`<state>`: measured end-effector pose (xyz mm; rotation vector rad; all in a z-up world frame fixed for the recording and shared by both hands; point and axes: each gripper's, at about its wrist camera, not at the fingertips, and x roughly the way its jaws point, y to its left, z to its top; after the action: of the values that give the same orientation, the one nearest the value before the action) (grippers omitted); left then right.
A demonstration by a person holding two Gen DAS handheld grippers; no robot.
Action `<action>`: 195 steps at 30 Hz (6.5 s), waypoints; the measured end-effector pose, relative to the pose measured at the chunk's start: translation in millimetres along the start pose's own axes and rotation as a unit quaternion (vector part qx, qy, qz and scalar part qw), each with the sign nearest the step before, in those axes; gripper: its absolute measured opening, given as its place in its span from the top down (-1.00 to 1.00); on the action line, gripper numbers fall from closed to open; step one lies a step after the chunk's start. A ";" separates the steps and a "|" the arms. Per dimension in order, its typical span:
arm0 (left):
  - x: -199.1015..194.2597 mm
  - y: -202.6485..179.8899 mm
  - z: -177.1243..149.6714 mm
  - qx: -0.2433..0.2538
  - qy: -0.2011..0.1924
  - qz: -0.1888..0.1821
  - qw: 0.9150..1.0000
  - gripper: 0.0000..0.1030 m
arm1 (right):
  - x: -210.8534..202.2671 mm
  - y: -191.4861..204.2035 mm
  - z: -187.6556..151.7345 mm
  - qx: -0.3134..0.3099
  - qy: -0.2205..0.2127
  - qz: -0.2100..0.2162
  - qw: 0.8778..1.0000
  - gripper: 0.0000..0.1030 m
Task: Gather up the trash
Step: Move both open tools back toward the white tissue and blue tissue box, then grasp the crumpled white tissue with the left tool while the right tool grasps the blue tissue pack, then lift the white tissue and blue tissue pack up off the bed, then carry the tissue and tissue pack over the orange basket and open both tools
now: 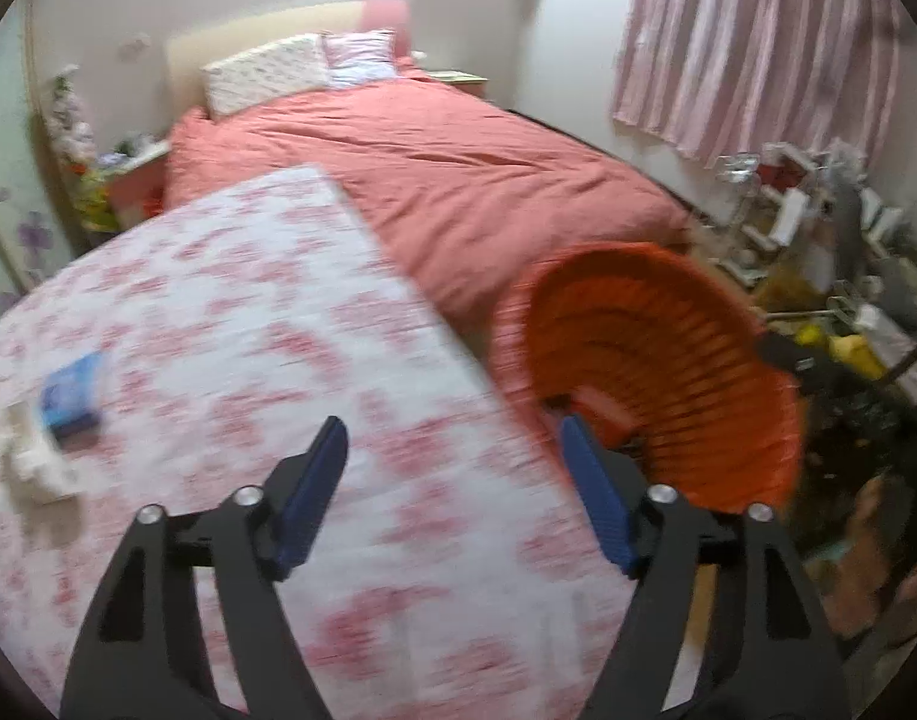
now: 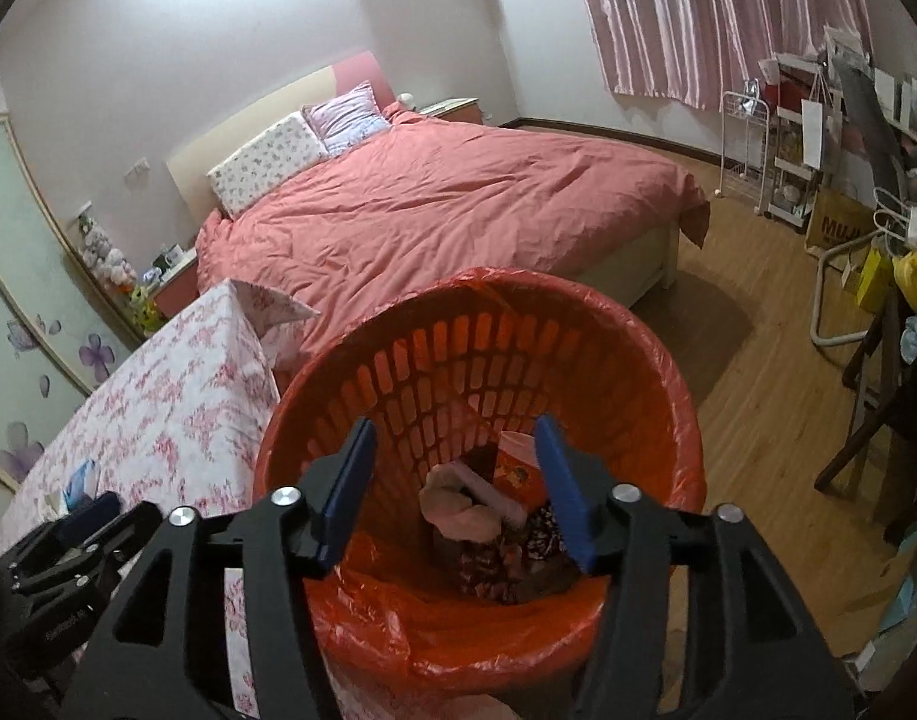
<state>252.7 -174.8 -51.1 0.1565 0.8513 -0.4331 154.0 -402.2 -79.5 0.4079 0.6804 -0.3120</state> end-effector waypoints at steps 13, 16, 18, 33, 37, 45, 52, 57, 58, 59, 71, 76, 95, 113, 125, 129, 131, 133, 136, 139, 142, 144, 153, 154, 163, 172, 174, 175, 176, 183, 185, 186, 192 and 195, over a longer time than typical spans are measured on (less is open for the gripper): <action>-28.8 179.0 -35.5 -0.140 0.008 0.199 0.970 -0.80 | 1.4 56.3 -22.2 -0.056 0.025 0.025 0.998 -0.21; -24.3 202.4 -35.9 -0.169 0.017 0.215 0.962 -0.84 | 3.5 71.0 -27.7 -0.071 0.033 0.032 0.996 -0.21; -17.8 209.3 -33.8 -0.172 0.022 0.225 0.959 -0.84 | 4.3 80.4 -31.0 -0.081 0.038 0.035 0.995 -0.21; -31.8 280.1 -66.1 -0.180 0.024 0.247 0.952 -0.84 | 18.8 133.6 -52.2 -0.126 0.065 0.057 0.988 -0.21; -35.5 277.0 -60.3 -0.171 0.004 0.223 0.960 -0.84 | 22.6 145.4 -57.6 -0.137 0.073 0.061 0.986 -0.21; -5.7 276.2 -43.5 -0.158 0.031 0.221 0.962 -0.32 | 22.1 155.6 -59.4 -0.150 0.075 0.059 0.984 -0.21; -15.9 305.1 -60.1 -0.187 0.039 0.237 0.953 0.03 | 25.1 169.7 -65.2 -0.166 0.079 0.062 0.981 -0.21; -38.6 330.1 -83.8 -0.184 0.046 0.275 0.942 -0.01 | 28.7 187.0 -70.9 -0.180 0.084 0.069 0.978 -0.21; -41.0 333.9 -86.7 -0.184 0.045 0.280 0.941 -0.01 | 30.6 194.6 -72.8 -0.184 0.086 0.073 0.976 -0.21; -43.9 337.3 -89.2 -0.183 0.044 0.284 0.940 -0.04 | 31.6 198.9 -73.8 -0.186 0.088 0.075 0.976 -0.21; -53.2 364.6 -103.0 -0.237 0.030 0.242 0.941 -0.17 | 60.0 323.3 -94.7 -0.207 0.126 0.155 0.958 -0.30; -53.7 366.9 -104.6 -0.247 0.029 0.234 0.940 -0.22 | 79.4 364.0 -103.0 -0.207 0.131 0.147 0.958 -0.45; -54.4 370.0 -106.6 -0.256 0.027 0.230 0.939 -0.31 | 101.2 398.9 -99.3 -0.225 0.108 0.090 0.964 -0.42; -53.9 370.1 -106.4 -0.257 0.027 0.229 0.938 -0.32 | 45.7 298.4 -120.8 -0.272 0.105 0.076 0.954 -0.50; -52.5 368.5 -106.1 -0.250 0.027 0.222 0.942 -0.38 | 56.9 303.4 -110.1 -0.228 0.116 0.086 0.963 -0.50; -51.9 367.1 -103.9 -0.240 0.027 0.221 0.945 -0.23 | 56.2 304.1 -112.5 -0.235 0.112 0.081 0.962 -0.45; -52.6 365.1 -102.7 -0.234 0.025 0.219 0.947 -0.10 | 54.5 303.6 -113.9 -0.239 0.110 0.081 0.961 -0.43; -53.0 363.6 -102.9 -0.231 0.025 0.220 0.947 -0.05 | 53.2 301.3 -114.1 -0.239 0.110 0.082 0.961 -0.42; -55.6 360.0 -104.1 -0.225 0.021 0.224 0.948 0.02 | 49.9 295.5 -113.3 -0.237 0.109 0.083 0.962 -0.42; -60.2 356.4 -104.8 -0.226 0.014 0.214 0.950 0.07 | 44.9 288.4 -111.0 -0.233 0.104 0.083 0.963 -0.42; -63.1 349.9 -105.0 -0.224 0.010 0.206 0.953 0.08 | 38.5 280.7 -107.7 -0.227 0.097 0.084 0.965 -0.42; -64.2 344.7 -105.4 -0.221 0.008 0.205 0.954 0.10 | 34.2 275.3 -105.5 -0.224 0.091 0.082 0.967 -0.41; -73.6 309.9 -93.9 -0.203 -0.013 0.180 0.962 0.11 | 15.1 247.2 -95.1 -0.205 0.069 0.078 0.973 -0.41; -74.5 304.9 -91.9 -0.199 -0.015 0.178 0.964 0.10 | 12.9 244.1 -93.1 -0.202 0.067 0.078 0.974 -0.41; -83.5 244.7 -68.5 -0.156 -0.039 0.137 0.977 0.10 | -12.0 212.0 -76.2 -0.173 0.035 0.075 0.981 -0.41; -93.3 172.4 -43.7 -0.109 -0.065 0.086 0.988 0.10 | -34.8 173.2 -61.0 -0.147 -0.004 0.057 0.987 -0.41; -94.6 155.6 -39.3 -0.099 -0.070 0.072 0.990 0.10 | -39.1 162.0 -55.5 -0.138 -0.014 0.052 0.989 -0.41; -95.2 146.1 -36.4 -0.094 -0.072 0.063 0.991 0.10 | -41.0 157.1 -53.6 -0.135 -0.017 0.051 0.989 -0.41; -95.2 139.1 -34.2 -0.090 -0.073 0.057 0.992 0.10 | -44.0 149.0 -49.5 -0.129 -0.023 0.048 0.990 -0.41; -90.5 78.1 -15.7 -0.052 -0.081 0.007 0.995 0.10 | -48.6 110.8 -33.6 -0.098 -0.044 0.027 0.994 -0.41; -85.3 57.2 -9.7 -0.041 -0.080 -0.012 0.996 0.10 | -47.0 96.9 -28.0 -0.087 -0.047 0.020 0.995 -0.41; -83.4 49.2 -8.0 -0.037 -0.079 -0.018 0.996 0.10 | -46.3 92.9 -26.6 -0.084 -0.048 0.017 0.995 -0.41; -56.8 -10.3 5.4 -0.007 -0.066 -0.066 0.996 0.10 | -35.2 63.5 -11.7 -0.061 -0.053 0.002 0.997 -0.41; -41.2 -31.7 13.4 0.001 -0.057 -0.084 0.995 0.10 | -29.5 51.2 -3.2 -0.050 -0.055 -0.001 0.997 -0.41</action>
<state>224.5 -194.9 -10.0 0.0622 0.7531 -0.5950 151.4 -351.6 -48.9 0.2921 0.5860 -0.2980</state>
